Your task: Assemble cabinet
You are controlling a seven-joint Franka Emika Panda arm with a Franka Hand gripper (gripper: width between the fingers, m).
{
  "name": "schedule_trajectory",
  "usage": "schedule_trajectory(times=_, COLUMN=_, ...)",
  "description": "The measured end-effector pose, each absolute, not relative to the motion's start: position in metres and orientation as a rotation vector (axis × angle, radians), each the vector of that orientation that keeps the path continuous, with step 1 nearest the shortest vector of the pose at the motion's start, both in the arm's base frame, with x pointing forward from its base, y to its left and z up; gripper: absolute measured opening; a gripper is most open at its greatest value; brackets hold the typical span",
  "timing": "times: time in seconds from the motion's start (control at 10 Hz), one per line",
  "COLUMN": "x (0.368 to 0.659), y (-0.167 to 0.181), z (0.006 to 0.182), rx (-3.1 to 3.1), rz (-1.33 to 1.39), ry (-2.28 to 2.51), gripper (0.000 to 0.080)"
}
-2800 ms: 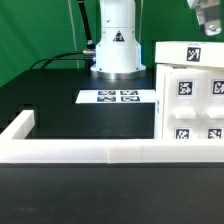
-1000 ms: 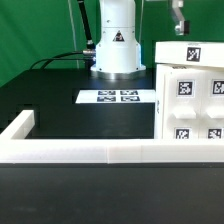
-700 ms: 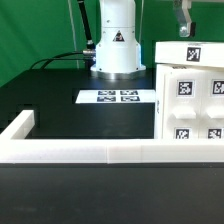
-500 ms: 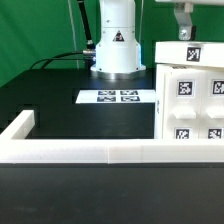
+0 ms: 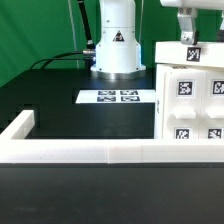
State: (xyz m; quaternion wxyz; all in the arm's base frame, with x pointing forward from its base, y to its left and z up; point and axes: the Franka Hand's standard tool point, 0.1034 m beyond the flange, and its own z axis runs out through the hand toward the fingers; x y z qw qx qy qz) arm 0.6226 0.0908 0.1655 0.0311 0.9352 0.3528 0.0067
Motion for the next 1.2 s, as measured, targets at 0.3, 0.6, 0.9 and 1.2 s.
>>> schedule_trajectory(times=0.3, x=0.6189, y=0.0896, z=0.1592, rx=2.893, rz=0.007, ry=1.057, gripper=0.0797)
schedule_trajectory(times=0.6, x=0.6195, y=0.0883, z=0.1597, rx=2.908, rz=0.01, ry=1.014, gripper=0.0552)
schedule_trajectory(times=0.9, x=0.6196, y=0.0881, z=0.1599, rx=2.937, rz=0.014, ry=0.929, gripper=0.0555)
schedule_trajectory(times=1.2, x=0.6197, y=0.0853, z=0.1601, rx=3.063, rz=0.03, ry=0.457, gripper=0.0555)
